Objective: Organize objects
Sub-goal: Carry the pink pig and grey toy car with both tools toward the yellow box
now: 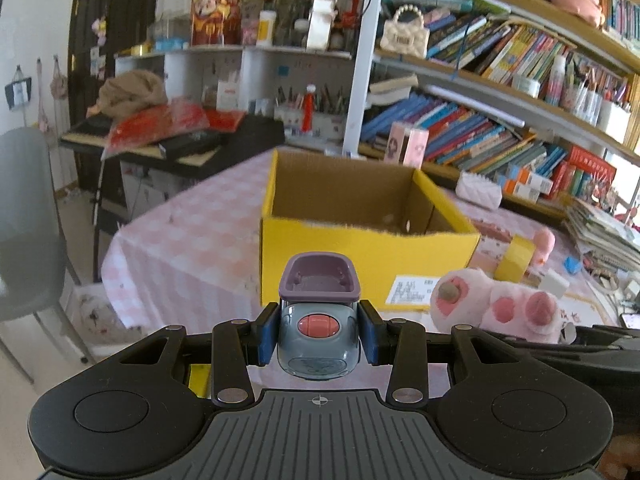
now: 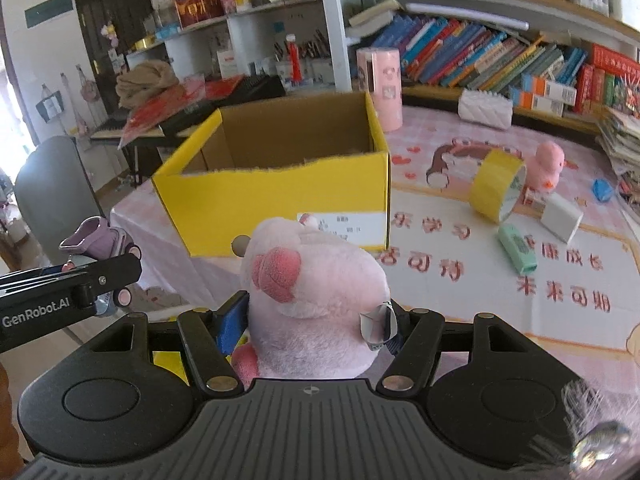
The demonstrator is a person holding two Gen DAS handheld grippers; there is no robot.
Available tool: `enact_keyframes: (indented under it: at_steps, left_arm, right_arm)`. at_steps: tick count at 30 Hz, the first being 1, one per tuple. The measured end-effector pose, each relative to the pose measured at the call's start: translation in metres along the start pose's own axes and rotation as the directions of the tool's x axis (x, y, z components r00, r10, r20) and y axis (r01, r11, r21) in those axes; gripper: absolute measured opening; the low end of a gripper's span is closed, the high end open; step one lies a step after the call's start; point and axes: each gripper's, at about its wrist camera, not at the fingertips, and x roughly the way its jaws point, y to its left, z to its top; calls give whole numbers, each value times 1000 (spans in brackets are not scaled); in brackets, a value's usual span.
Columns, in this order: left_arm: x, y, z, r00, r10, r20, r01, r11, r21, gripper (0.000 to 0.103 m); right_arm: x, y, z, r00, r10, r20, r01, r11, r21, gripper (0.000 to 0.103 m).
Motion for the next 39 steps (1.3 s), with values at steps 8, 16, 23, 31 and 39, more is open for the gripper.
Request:
enact_keyframes:
  at_steps: [8,16,23,31,39]
  left_arm:
    - [7,-2,31,997,-3,75,3,1000,11,39]
    - [32,-11,63,992,-4,128,-1,999,34,39]
    - [69,-15,79,994,20,106,-24,999,35,39]
    - [117,-23,90,998,47,48,-50,998,46,39]
    - [158,-29,91,996,82,-35,-79,994,79,39]
  right_arm:
    - [-11,-1,35,987,-4,161,9,1000,-28,64]
    - [5,-9,82,963,6,268,2,1000,-26,64]
    - [42,-19,111,966,24,256,-15,999,-36,64]
    - [97,-34,136,979,43,200,-33,998,-52,64]
    - [145,-37,148,990,63,126,-46,990,-133,64]
